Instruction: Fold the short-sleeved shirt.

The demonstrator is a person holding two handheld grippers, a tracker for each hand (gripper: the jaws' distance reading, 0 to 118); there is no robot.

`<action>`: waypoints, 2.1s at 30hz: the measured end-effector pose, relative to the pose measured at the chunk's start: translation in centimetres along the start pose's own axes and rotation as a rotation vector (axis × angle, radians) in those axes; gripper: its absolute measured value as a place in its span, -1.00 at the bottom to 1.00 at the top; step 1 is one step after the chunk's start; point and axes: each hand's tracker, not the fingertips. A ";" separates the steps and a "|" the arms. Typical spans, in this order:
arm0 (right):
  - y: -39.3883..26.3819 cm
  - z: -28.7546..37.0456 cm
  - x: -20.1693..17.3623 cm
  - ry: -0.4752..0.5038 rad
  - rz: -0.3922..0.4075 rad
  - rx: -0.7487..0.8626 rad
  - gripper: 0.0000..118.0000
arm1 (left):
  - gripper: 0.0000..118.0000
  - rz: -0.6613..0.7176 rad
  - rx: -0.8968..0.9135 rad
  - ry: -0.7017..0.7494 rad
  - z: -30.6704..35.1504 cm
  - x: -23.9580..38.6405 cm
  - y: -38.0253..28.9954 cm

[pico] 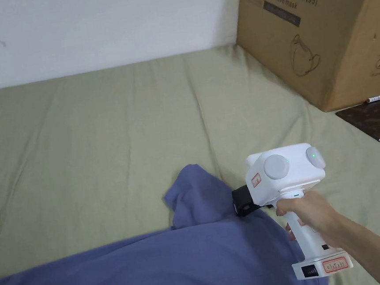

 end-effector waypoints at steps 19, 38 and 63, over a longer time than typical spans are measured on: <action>-0.3 3.4 -0.6 -0.016 -0.015 0.036 -1.00 | 0.80 0.135 -0.014 0.080 -7.2 -5.9 11.9; -0.5 7.0 -0.5 0.004 0.011 0.053 -1.00 | -0.97 0.006 -0.066 0.103 -7.7 -3.4 14.0; -28.6 18.3 2.1 0.125 0.055 -0.076 -1.00 | -0.96 -0.036 -0.019 0.120 11.3 -6.7 -10.7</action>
